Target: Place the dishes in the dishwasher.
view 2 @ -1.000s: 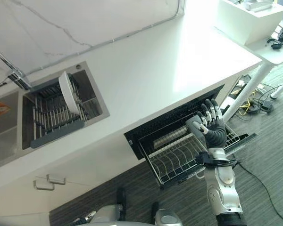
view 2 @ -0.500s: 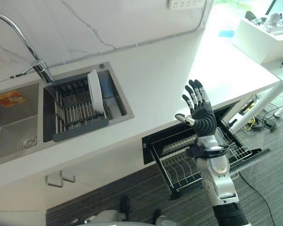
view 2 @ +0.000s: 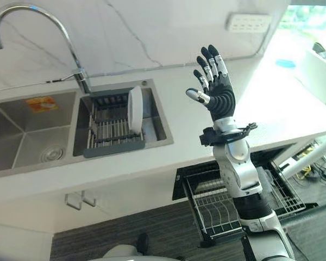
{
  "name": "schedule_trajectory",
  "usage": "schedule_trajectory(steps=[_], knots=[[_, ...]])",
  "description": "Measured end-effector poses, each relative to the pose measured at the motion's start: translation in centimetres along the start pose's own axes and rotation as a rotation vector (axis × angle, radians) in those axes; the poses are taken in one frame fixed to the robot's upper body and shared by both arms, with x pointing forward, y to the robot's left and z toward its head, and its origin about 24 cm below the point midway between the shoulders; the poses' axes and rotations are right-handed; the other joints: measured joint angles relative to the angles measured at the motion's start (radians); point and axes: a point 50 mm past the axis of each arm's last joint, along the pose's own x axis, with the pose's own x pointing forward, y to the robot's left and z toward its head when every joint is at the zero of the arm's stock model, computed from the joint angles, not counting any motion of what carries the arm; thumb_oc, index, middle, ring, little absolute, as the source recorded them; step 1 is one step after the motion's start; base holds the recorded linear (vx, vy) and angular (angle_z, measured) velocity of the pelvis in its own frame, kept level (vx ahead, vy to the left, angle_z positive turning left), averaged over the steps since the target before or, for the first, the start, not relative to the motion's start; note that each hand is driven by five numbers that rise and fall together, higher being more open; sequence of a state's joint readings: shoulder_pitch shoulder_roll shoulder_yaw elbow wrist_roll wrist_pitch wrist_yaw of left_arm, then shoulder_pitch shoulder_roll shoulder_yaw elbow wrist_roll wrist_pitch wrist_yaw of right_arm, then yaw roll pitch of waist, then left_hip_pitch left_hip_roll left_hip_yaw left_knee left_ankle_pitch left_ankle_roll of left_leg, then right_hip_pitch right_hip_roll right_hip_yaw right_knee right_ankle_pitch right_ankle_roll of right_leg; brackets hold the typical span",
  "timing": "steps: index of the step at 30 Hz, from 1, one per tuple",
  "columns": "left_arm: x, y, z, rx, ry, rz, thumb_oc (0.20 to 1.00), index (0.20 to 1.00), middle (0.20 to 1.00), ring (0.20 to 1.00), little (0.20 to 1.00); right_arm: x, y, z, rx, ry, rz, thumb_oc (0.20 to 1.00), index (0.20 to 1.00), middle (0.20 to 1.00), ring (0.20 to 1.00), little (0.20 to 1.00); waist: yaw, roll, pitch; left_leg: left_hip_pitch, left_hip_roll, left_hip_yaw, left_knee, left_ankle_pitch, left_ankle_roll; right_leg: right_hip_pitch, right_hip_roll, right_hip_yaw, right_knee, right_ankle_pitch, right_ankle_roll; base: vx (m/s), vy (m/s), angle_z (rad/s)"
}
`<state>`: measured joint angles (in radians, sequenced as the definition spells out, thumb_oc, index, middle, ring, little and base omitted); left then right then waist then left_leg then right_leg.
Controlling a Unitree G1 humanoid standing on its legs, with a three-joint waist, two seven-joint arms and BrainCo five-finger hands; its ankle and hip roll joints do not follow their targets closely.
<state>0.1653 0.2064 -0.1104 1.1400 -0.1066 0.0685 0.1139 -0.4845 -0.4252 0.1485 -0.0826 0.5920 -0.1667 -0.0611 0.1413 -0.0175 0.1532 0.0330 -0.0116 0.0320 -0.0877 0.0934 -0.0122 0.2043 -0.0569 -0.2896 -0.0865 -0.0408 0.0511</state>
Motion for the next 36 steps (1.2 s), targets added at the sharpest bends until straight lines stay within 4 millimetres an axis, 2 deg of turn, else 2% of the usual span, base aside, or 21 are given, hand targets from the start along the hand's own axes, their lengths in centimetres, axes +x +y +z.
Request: schedule_trajectory(steps=[6,11,13,20,24,36], knots=[[0.0,1.1,-0.1,0.007,0.01,0.024,1.0,1.0,1.0,1.0,1.0,1.2,-0.1,-0.3,0.017,0.039,-0.029,1.0,1.0,1.0,1.0,1.0,0.023,-0.021,-0.013,-0.015,-0.009,-0.024,0.0,0.002,0.002,0.001,-0.005,-0.026,0.0,-0.001,0.002,0.05,-0.017,0.13],[0.1,1.3,0.3,0.011,0.009,0.03,1.0,1.0,1.0,1.0,1.0,1.6,-1.5,-1.8,0.043,0.115,-0.137,1.0,1.0,1.0,1.0,1.0,0.046,-0.026,-0.016,-0.015,-0.01,-0.029,0.0,0.004,0.001,0.002,-0.004,-0.03,0.0,-0.002,0.004,0.05,-0.041,0.03],[0.1,1.4,0.3,0.012,0.014,0.029,1.0,1.0,1.0,1.0,1.0,2.8,-2.2,-2.4,0.047,0.153,-0.192,1.0,1.0,1.0,1.0,1.0,0.057,-0.025,-0.016,-0.015,-0.011,-0.036,0.0,0.006,0.003,0.006,-0.004,-0.038,-0.001,-0.003,0.004,0.09,-0.014,0.11],[0.1,1.9,0.4,0.017,0.016,0.027,1.0,1.0,1.0,1.0,1.0,5.1,-2.6,-1.8,0.05,0.166,-0.228,1.0,1.0,1.0,1.0,1.0,0.09,-0.021,-0.016,-0.019,-0.022,-0.068,0.0,0.007,0.002,0.018,-0.007,-0.073,-0.001,-0.009,0.009,0.04,0.0,0.15],[0.2,2.6,0.6,0.024,0.013,0.036,1.0,1.0,1.0,1.0,1.0,5.2,-4.5,-2.3,0.036,0.218,-0.288,1.0,1.0,1.0,1.0,1.0,0.115,-0.019,-0.015,-0.035,-0.026,-0.079,0.02,0.005,0.007,0.018,-0.008,-0.088,-0.001,-0.011,0.009,0.02,0.005,0.14],[0.2,2.9,0.8,0.033,0.016,0.032,1.0,1.0,1.0,1.0,1.0,4.5,-5.6,-3.9,0.067,0.306,-0.349,1.0,1.0,1.0,1.0,1.0,0.142,-0.007,-0.014,-0.049,-0.047,-0.105,0.025,0.004,0.009,0.026,-0.022,-0.135,-0.001,-0.017,0.017,0.04,0.025,0.11]])
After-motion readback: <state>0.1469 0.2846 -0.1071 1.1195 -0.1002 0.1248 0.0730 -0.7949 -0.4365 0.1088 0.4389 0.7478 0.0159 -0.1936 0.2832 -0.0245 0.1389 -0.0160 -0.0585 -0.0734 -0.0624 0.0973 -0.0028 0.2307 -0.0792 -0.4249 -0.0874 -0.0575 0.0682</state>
